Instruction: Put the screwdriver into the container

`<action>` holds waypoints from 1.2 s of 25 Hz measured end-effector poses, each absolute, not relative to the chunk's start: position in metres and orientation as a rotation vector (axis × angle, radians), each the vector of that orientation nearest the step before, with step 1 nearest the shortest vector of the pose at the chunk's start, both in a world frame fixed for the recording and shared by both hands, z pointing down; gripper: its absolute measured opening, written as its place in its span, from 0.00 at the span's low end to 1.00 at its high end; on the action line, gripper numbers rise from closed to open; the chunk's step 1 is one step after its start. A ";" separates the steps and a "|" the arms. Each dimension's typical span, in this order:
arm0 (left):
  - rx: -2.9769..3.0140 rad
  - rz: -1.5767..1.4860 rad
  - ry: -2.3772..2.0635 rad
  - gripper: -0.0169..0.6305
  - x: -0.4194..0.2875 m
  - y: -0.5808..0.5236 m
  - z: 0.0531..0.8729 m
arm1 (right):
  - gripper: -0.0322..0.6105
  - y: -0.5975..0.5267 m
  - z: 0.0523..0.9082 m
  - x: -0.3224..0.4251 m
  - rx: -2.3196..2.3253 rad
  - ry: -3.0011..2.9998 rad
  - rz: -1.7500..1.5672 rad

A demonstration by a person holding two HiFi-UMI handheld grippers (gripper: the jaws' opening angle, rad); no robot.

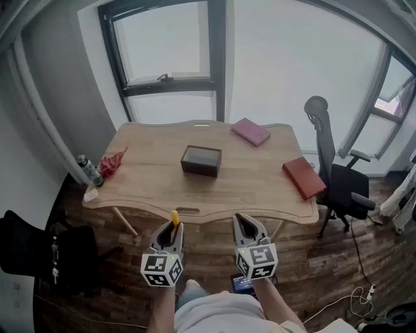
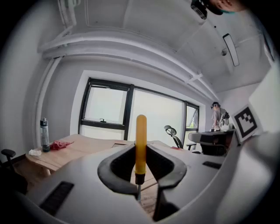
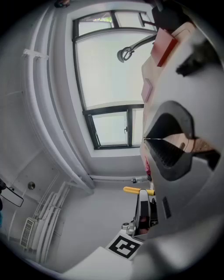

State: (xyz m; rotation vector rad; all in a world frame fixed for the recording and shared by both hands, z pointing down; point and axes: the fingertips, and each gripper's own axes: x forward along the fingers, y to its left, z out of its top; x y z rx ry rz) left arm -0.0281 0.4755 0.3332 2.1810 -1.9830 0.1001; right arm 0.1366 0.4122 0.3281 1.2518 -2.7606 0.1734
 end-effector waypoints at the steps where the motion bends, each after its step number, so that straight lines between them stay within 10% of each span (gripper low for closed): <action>1: 2.181 0.101 -1.984 0.15 -0.028 0.476 0.333 | 0.10 0.412 0.328 0.137 1.251 -2.764 0.179; 30: 2.089 0.026 -1.855 0.15 -0.074 0.367 0.370 | 0.10 0.310 0.364 0.107 1.240 -2.750 0.364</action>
